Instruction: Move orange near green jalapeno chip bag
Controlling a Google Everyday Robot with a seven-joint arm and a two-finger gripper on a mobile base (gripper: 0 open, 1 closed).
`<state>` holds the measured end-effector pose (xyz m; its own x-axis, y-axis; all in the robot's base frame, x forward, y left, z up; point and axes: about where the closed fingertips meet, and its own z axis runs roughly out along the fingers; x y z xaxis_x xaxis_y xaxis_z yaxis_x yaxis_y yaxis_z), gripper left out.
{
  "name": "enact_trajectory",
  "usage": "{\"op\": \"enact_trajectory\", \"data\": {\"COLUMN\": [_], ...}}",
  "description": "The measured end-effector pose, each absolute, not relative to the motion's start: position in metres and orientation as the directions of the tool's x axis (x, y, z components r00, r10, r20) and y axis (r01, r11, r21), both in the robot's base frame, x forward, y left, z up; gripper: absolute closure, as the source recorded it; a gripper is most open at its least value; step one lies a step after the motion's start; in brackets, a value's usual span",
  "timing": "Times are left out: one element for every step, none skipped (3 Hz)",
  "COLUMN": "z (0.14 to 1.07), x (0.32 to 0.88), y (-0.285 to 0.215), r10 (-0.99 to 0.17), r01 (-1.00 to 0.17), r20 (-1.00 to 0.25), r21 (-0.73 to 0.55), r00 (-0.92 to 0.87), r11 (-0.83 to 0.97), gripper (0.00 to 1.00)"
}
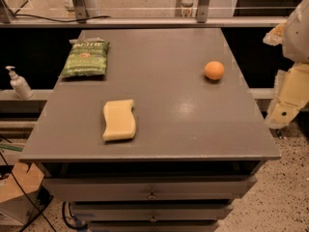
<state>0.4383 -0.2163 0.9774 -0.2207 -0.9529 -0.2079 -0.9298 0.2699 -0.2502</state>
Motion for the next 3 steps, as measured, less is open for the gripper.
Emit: {"op": "enact_trajectory", "data": {"z": [0.977, 0.980, 0.976], "x": [0.438, 0.442, 0.457], "y": [-0.216, -0.216, -0.210], "r10": [-0.953, -0.948, -0.937], "r01": [-0.930, -0.926, -0.927], "r20": [-0.208, -0.237, -0.305], "r21": [-0.250, -0.260, -0.274], "r00": [-0.221, -0.215, -0.171], "r11": [0.270, 0.275, 0.258], "gripper": [0.00, 0.00, 0.00]}}
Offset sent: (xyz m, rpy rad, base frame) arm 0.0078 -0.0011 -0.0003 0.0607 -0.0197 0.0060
